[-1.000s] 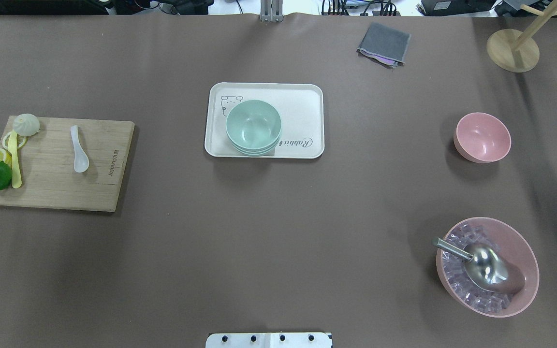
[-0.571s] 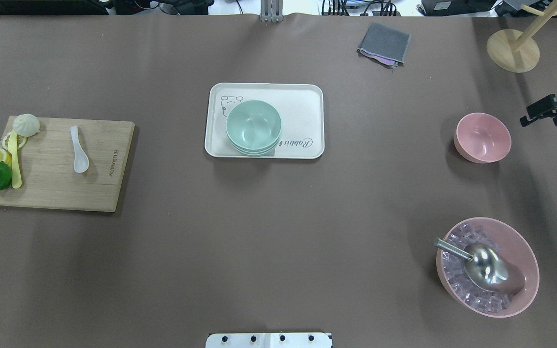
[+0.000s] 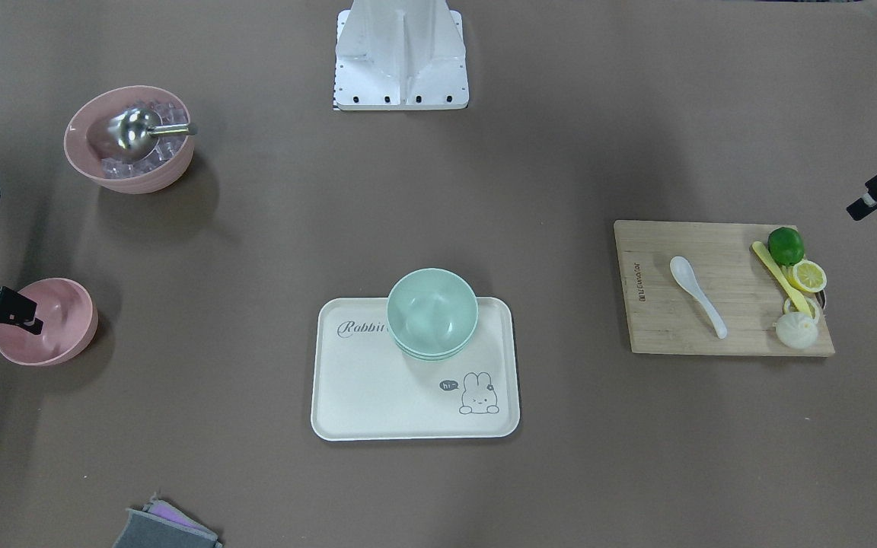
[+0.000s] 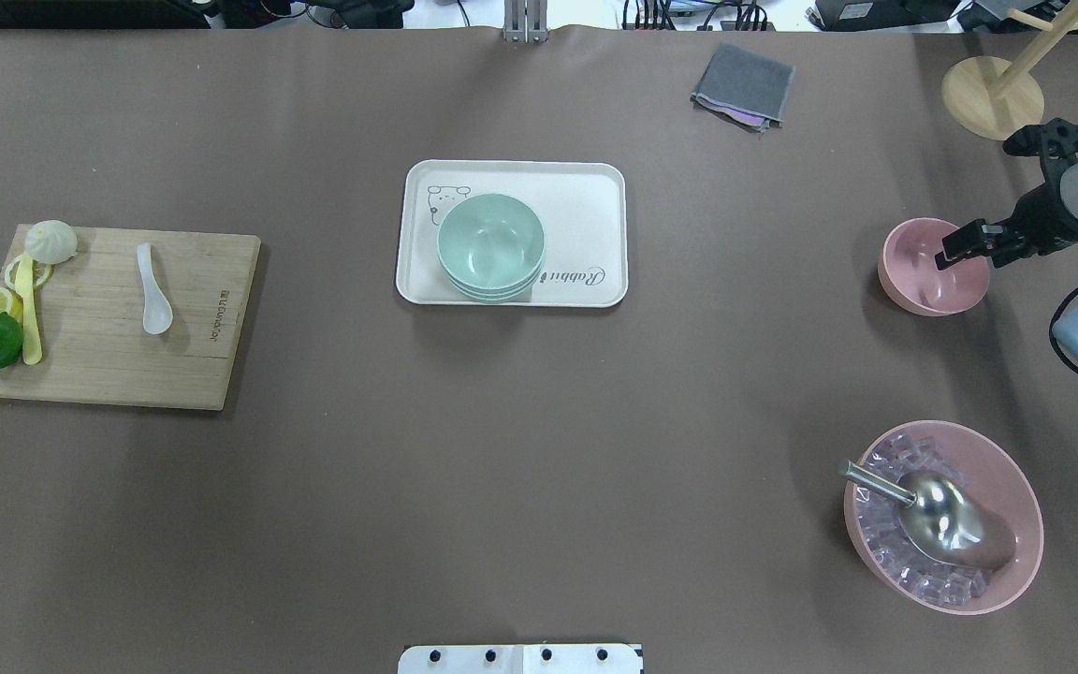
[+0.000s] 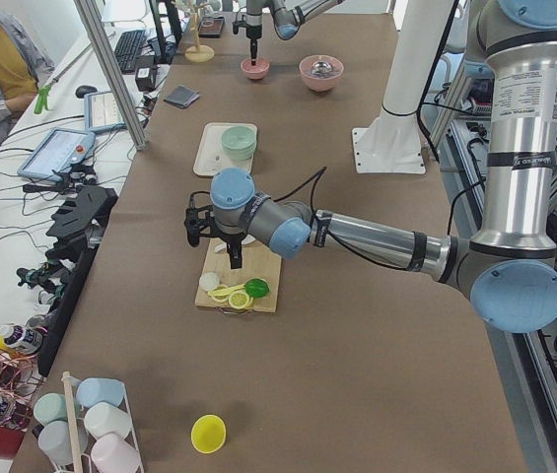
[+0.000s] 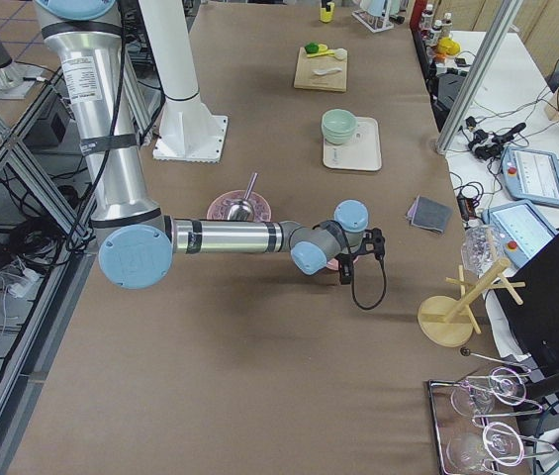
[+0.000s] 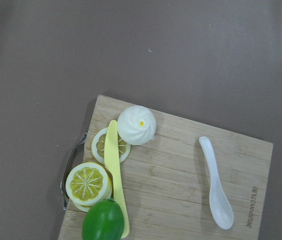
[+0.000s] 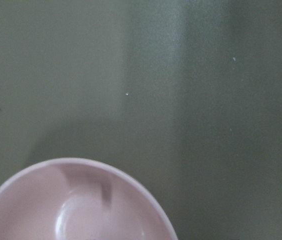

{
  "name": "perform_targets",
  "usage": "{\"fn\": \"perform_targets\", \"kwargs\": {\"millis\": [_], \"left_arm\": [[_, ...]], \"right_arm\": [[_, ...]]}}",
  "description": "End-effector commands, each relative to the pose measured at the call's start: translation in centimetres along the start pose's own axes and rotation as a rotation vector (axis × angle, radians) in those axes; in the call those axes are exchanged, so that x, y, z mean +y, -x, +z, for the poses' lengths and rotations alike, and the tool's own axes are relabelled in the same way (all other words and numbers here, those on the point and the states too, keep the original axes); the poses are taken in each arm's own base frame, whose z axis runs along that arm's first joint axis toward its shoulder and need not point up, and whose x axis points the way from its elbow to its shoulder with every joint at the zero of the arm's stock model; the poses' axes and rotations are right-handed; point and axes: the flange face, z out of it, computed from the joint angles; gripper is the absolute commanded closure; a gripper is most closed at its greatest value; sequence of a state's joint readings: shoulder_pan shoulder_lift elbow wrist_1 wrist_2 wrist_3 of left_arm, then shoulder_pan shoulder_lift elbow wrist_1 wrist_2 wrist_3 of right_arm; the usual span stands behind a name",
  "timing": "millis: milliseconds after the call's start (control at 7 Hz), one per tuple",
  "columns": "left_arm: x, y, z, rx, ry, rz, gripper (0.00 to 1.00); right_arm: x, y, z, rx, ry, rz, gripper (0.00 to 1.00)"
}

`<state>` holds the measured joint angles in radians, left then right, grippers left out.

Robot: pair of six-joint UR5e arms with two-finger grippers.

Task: Stack pink bowl on green and place spoon
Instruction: 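Reach the right gripper down into the pink bowl and grip its rim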

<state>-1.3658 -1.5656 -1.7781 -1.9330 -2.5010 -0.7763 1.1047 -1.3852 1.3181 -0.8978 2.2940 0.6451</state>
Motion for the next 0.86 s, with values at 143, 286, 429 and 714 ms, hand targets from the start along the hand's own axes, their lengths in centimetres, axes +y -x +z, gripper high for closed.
{"fn": "perform_targets", "kwargs": {"millis": [143,286,429,714], "left_arm": [[0.2,-5.1,3.3,0.006,0.051,-0.046,0.02],[1.0,-7.0,5.6,-0.015,0.071,-0.04,0.03],[1.1,-11.0,8.2,-0.053,0.036,-0.054,0.03],[2.9,-12.9,15.4,-0.164,0.033,-0.04,0.12]], "right_arm": [[0.3,0.6,0.3,-0.036,0.015,-0.014,1.0],[-0.3,1.6,-0.2,-0.058,0.015,-0.014,1.0],[-2.6,4.5,-1.2,-0.084,-0.008,0.009,1.0],[-8.1,17.6,-6.5,-0.233,-0.043,0.198,1.0]]}}
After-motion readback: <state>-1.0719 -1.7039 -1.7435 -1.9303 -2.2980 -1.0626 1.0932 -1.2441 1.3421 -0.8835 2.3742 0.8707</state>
